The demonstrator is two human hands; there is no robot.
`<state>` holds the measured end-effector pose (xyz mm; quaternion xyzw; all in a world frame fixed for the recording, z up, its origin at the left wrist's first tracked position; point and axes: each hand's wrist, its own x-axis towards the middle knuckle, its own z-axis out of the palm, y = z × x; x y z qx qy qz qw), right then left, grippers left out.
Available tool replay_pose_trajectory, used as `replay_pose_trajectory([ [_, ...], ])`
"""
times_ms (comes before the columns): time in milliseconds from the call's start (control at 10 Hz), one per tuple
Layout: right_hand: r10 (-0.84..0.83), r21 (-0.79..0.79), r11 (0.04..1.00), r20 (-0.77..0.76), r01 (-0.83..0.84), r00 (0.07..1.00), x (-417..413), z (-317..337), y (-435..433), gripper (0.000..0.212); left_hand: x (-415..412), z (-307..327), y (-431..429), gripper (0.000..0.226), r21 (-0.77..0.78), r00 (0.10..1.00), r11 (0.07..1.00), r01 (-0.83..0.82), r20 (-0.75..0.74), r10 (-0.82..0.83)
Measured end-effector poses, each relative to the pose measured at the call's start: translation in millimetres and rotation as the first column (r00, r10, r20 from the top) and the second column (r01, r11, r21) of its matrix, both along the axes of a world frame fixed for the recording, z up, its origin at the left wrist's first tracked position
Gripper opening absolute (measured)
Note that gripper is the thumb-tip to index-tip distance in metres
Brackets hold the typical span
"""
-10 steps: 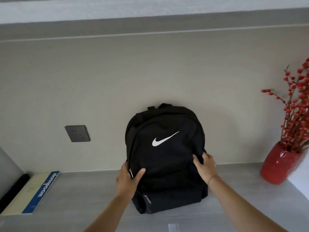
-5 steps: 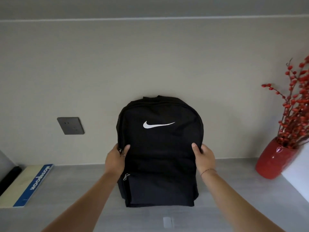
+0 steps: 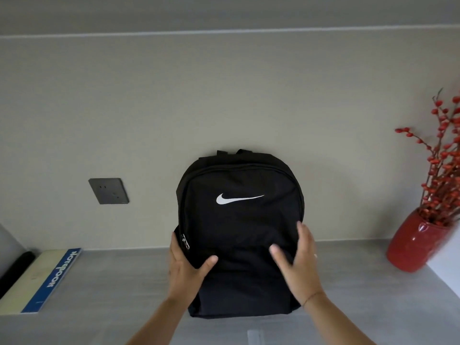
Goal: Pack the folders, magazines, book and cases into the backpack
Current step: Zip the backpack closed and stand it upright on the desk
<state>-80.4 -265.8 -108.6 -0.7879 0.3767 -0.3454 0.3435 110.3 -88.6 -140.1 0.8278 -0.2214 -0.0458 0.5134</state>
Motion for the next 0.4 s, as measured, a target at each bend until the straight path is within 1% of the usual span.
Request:
replay_pose_trajectory([
  [100, 0.046, -0.082, 0.993, -0.376, -0.083, 0.925, 4, -17, 9, 0.092, -8, -4, -2, 0.128, 0.138, 0.999, 0.990, 0.033, -0.003, -0.033],
  [200, 0.024, -0.074, 0.995, -0.425, -0.061, 0.905, 14, -13, 10, 0.094, -12, -2, -4, 0.126, 0.173, 0.999, 0.984, 0.049, -0.016, -0.047],
  [300, 0.097, 0.015, 0.995, -0.404, -0.099, 0.909, 2, -2, 8, 0.084, -12, -13, 10, 0.118, 0.104, 0.997, 0.994, 0.031, -0.077, -0.023],
  [400, 0.018, -0.030, 0.999, -0.137, -0.022, 0.990, -37, 22, -3, 0.040, -28, -53, 59, 0.110, 0.057, 0.968, 0.989, -0.137, -0.205, 0.146],
])
